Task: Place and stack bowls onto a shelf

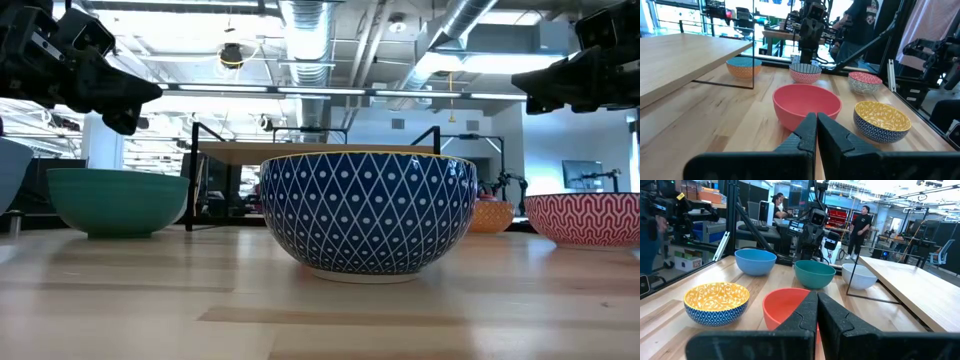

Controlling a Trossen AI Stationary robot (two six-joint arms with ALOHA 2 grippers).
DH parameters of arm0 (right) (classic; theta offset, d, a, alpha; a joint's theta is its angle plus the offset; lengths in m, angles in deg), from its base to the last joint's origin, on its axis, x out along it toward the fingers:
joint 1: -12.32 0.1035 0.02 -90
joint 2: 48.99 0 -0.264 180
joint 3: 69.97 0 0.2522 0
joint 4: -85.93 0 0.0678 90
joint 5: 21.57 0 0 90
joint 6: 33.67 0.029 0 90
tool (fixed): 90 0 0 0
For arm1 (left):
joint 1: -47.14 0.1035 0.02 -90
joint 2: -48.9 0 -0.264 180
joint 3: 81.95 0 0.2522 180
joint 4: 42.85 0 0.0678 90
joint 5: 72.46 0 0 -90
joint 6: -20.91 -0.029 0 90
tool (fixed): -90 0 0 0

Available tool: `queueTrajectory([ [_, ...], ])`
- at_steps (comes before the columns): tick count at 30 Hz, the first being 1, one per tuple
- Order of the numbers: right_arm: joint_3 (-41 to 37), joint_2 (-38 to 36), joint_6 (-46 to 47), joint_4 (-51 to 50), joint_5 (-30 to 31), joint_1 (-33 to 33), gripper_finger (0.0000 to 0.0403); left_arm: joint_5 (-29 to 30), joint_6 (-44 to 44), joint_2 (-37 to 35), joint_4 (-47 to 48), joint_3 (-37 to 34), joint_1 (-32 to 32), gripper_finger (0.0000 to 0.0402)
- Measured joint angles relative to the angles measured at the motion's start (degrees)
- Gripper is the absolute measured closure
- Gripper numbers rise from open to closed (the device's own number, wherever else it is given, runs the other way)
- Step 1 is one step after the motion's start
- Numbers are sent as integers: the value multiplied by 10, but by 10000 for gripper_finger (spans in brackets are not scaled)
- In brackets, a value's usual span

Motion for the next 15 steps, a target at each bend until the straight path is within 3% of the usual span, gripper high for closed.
queueTrajectory([
  [8, 0, 0, 0, 0, 0, 0, 369, 0, 2, 0, 0, 0, 0, 401],
  [15, 0, 0, 0, 0, 0, 0, 369, 0, 114, 0, 0, 0, 0, 401],
])
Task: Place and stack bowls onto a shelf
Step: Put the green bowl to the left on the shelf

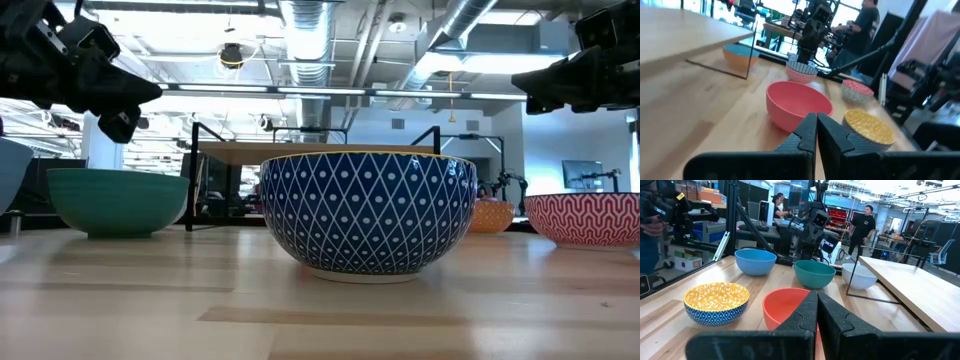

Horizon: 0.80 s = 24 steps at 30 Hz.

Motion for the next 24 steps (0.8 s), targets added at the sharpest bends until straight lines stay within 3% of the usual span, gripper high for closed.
queueTrajectory([
  [10, 0, 0, 0, 0, 0, 0, 369, 1, 96, 0, 0, 0, 0, 401],
  [15, 0, 0, 2, 4, 69, -9, 369, 53, 132, 4, -11, 0, 0, 401],
  [21, 0, 0, 185, 43, 70, -14, 369, 65, 156, 8, -13, 0, 0, 399],
  [24, 0, 2, 250, 59, 113, -16, 369, 72, 167, 21, 14, 12, 0, 384],
])
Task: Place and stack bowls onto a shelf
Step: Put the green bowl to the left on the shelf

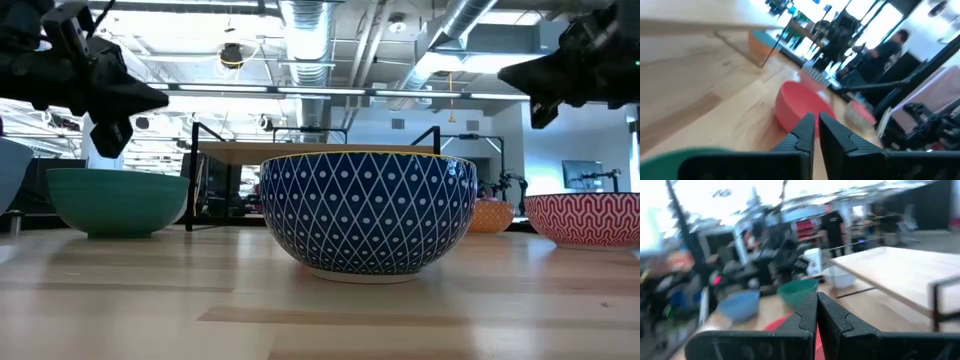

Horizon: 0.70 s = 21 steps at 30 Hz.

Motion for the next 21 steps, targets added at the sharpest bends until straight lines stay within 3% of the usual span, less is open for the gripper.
queueTrajectory([
  [5, 0, 5, 242, 6, 113, 0, 369, 11, -23, 45, -2, 27, 0, 332],
  [8, 0, 5, 360, 2, 149, 0, 369, 33, -24, 81, 5, 48, 0, 297],
  [14, 1, 5, 403, 3, 160, -10, 367, 31, -36, 166, 35, 114, 0, 253],
  [21, 62, 47, 429, -2, 143, -21, 347, 26, -57, 283, 127, 231, 4, 246],
])
